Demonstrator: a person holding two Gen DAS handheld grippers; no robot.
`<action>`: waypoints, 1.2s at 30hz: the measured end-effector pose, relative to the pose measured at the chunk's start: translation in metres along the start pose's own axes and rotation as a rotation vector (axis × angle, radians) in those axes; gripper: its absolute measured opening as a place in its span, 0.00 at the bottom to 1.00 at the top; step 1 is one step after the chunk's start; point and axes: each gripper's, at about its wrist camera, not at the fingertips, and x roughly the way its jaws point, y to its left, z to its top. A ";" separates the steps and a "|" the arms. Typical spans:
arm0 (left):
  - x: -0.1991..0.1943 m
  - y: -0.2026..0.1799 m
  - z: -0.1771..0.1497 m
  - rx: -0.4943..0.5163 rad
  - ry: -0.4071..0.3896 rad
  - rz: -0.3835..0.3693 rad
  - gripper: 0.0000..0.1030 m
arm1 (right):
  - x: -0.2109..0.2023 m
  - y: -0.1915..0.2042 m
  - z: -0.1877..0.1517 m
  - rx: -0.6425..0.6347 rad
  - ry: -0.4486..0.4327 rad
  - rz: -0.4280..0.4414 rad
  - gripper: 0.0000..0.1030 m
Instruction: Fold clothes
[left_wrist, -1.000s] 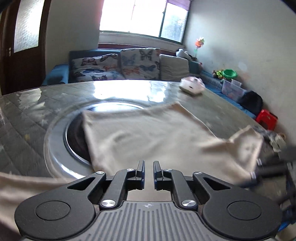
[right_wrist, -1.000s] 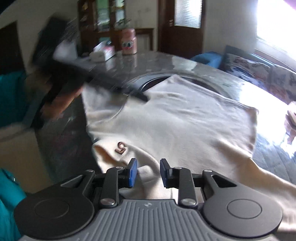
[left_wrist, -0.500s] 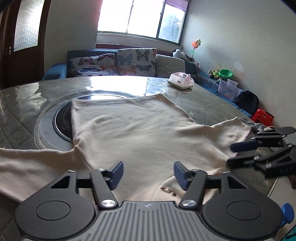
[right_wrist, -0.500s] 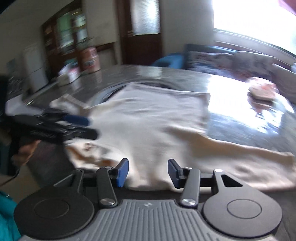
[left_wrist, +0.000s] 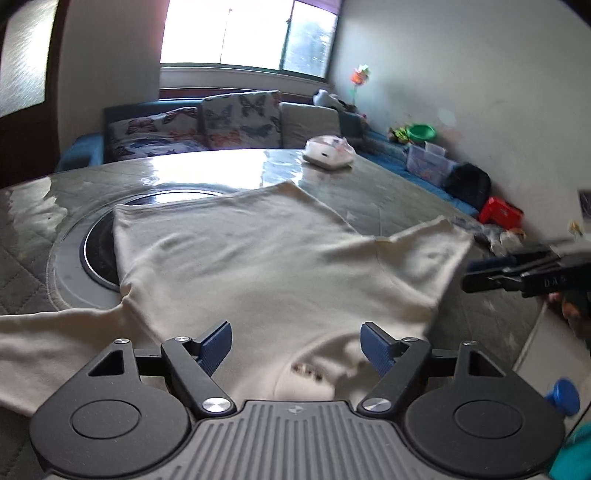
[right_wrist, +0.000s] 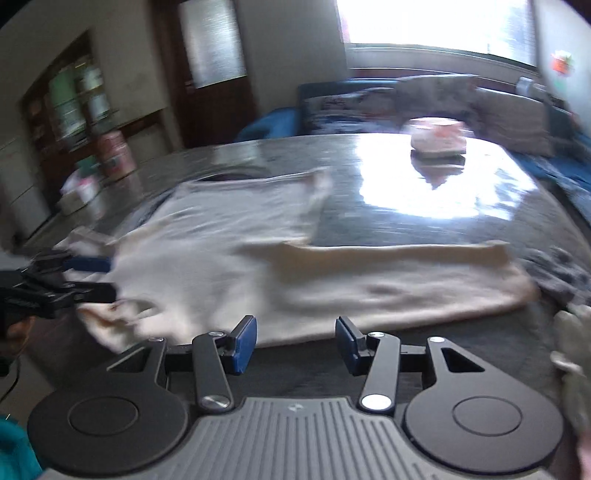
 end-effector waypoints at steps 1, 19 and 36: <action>-0.002 -0.001 -0.003 0.010 0.008 -0.002 0.73 | 0.003 0.008 0.000 -0.020 0.005 0.023 0.46; -0.027 -0.020 -0.022 0.208 -0.073 0.012 0.14 | 0.036 0.103 0.007 -0.380 0.046 0.099 0.05; -0.029 -0.005 0.009 0.180 -0.063 -0.082 0.22 | 0.031 0.091 0.002 -0.355 0.100 0.202 0.09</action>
